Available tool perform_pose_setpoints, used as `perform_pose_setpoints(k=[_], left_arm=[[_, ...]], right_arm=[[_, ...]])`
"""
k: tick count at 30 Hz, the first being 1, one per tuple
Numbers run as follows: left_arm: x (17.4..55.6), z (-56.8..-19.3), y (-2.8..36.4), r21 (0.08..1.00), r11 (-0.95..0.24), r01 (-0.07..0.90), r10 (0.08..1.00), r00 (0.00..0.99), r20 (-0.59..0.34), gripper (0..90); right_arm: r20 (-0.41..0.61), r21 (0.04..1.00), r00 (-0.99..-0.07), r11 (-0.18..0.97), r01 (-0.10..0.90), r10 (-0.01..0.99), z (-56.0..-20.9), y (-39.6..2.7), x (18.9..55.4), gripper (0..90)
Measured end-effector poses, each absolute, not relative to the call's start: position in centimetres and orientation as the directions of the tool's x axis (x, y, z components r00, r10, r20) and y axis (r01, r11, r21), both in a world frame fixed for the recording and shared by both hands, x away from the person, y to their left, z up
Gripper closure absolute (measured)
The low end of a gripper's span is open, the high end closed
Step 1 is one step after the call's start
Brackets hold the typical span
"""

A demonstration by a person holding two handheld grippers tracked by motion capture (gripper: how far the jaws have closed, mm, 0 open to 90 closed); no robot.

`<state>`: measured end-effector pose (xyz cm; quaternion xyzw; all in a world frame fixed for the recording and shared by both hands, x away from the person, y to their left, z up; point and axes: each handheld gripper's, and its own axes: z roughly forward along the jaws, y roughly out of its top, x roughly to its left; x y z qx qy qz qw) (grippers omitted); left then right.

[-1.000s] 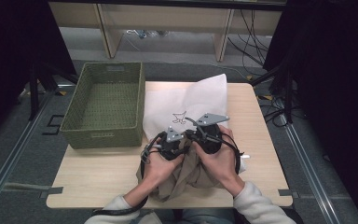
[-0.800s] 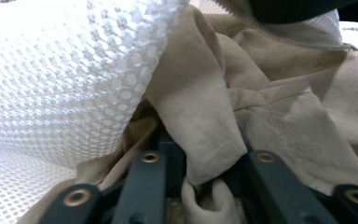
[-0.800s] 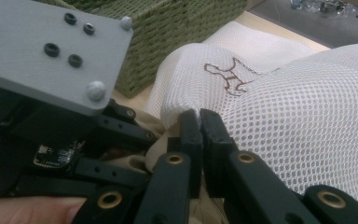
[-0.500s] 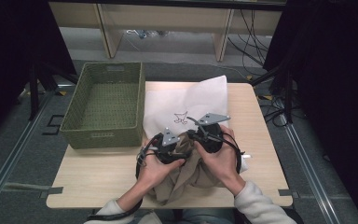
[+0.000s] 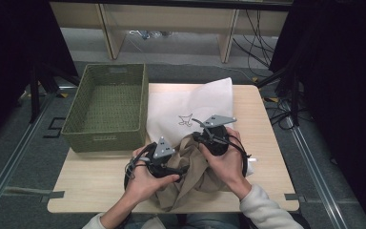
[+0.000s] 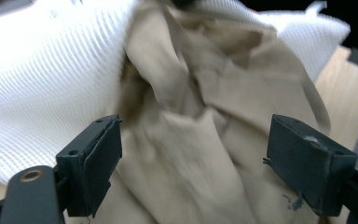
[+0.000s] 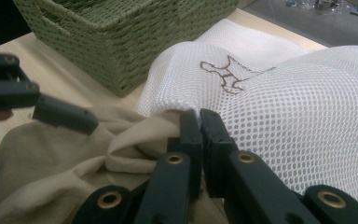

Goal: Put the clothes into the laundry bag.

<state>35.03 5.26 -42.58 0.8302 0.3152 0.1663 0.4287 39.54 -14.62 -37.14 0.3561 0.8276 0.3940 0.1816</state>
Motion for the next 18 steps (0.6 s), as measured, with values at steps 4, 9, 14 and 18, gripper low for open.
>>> perform_pose_setpoints(k=[4,9,14,18], left_arm=[[35.2,-44.9,4.3,0.754,-0.507,0.417,0.635,0.773,0.000,27.2],[35.5,-46.1,3.5,0.726,-0.545,0.420,0.621,0.784,0.013,48.2],[35.7,-46.7,2.7,0.703,-0.572,0.423,0.623,0.781,0.037,63.8],[36.0,-47.1,2.3,0.696,-0.568,0.439,0.626,0.780,0.019,78.4]], right_arm=[[-0.017,0.781,-0.678,0.433,0.449,0.735,-37.2,-14.5,39.4,89.3],[-0.019,0.777,-0.678,0.438,0.453,0.735,-37.3,-14.4,39.3,89.3],[-0.024,0.777,-0.686,0.445,0.445,0.727,-37.3,-14.4,39.4,89.3],[-0.019,0.777,-0.684,0.441,0.449,0.729,-37.3,-14.3,39.3,89.3]])
